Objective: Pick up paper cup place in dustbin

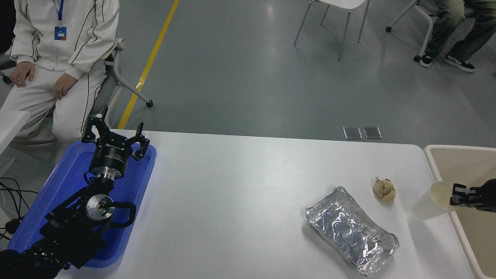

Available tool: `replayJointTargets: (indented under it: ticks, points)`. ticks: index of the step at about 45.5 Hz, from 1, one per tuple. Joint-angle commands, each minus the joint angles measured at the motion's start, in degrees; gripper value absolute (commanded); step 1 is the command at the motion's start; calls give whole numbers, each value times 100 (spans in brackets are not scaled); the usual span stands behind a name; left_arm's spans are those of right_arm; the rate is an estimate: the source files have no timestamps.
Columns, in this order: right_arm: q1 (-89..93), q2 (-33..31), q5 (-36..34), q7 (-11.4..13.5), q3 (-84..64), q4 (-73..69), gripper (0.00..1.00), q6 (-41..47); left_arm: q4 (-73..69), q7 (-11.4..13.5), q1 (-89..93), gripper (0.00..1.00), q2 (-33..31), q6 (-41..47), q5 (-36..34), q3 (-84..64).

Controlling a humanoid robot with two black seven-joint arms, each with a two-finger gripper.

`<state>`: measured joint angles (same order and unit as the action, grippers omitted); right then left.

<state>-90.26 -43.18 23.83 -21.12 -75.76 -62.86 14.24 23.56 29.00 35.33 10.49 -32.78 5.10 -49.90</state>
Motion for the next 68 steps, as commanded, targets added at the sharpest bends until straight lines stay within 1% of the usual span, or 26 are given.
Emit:
replayJointTargets:
  ticks: [1, 8, 19, 30, 47, 62, 68]
  points:
    - [-1335, -15, 342, -6, -764, -894, 0, 157, 0, 0, 0, 100, 5, 0, -1, -2]
    - [-2126, 55, 342, -15, -1186, -1211, 0, 640, 0, 0, 0, 100, 5, 0, -1, -2]
    - [-3190, 257, 342, -6, -1644, -1316, 0, 1572, 0, 0, 0, 100, 5, 0, -1, -2]
    - [-3972, 372, 351, -6, -1890, -1386, 0, 2161, 0, 0, 0, 100, 5, 0, -1, -2]
    - [-4843, 556, 351, -15, -2206, -1589, 0, 2610, 0, 0, -9, 100, 5, 0, -1, -2]
    - [-5168, 504, 342, -6, -2707, -1563, 0, 2557, 0, 0, 0, 100, 5, 0, -1, -2]
    - [-5195, 363, 351, 3, -2953, -1475, 0, 2470, 0, 0, -9, 100, 5, 0, -1, -2]
